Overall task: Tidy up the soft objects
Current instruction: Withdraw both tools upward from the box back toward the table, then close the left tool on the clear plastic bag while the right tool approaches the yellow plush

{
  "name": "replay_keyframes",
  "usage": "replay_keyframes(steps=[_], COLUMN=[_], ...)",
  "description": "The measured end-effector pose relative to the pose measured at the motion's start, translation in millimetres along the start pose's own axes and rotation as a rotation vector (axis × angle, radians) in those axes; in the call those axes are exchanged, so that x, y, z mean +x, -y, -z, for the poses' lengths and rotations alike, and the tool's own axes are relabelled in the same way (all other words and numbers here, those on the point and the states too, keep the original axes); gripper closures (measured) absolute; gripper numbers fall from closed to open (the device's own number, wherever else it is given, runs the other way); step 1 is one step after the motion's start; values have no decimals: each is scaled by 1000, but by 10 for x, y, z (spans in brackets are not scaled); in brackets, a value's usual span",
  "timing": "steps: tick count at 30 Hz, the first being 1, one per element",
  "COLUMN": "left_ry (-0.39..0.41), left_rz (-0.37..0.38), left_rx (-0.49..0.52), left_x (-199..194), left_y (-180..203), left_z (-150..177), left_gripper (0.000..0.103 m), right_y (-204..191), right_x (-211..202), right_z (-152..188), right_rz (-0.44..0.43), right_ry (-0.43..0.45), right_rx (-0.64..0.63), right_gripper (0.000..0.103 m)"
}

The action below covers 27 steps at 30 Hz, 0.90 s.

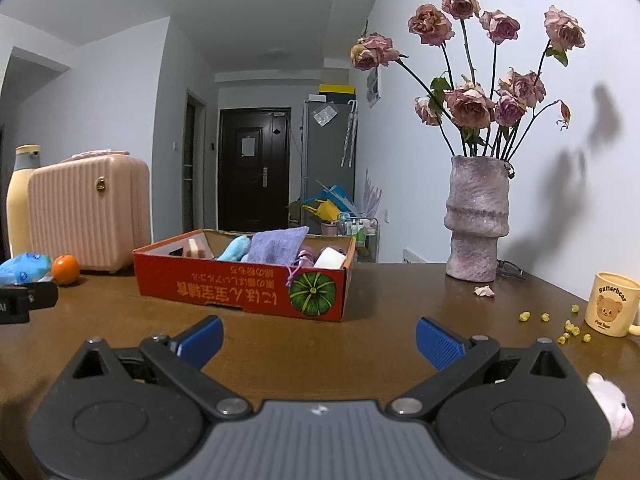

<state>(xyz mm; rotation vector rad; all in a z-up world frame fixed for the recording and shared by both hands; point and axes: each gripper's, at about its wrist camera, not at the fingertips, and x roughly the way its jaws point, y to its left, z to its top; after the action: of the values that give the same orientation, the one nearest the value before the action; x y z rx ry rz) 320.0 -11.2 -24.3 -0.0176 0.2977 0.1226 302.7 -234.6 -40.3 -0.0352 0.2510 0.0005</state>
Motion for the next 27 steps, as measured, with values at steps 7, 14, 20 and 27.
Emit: replay_keyframes(steps=[7, 14, 20, 27], left_ry=[-9, -19, -35, -38], left_rz=[33, 48, 38, -10], left_rx=[25, 27, 34, 62], left_x=[-208, -410, -554, -723], left_y=[-94, -255, -432, -670], left_z=[84, 142, 215, 301], left_gripper=[0, 0, 0, 0], right_y=[37, 89, 154, 286], right_x=[-231, -428, -548, -599], right_z=[72, 140, 174, 190], right_rz=[-6, -3, 8, 46], right_ry=[-7, -14, -14, -19], right_rx=[-23, -43, -59, -43], right_gripper=[0, 0, 0, 0])
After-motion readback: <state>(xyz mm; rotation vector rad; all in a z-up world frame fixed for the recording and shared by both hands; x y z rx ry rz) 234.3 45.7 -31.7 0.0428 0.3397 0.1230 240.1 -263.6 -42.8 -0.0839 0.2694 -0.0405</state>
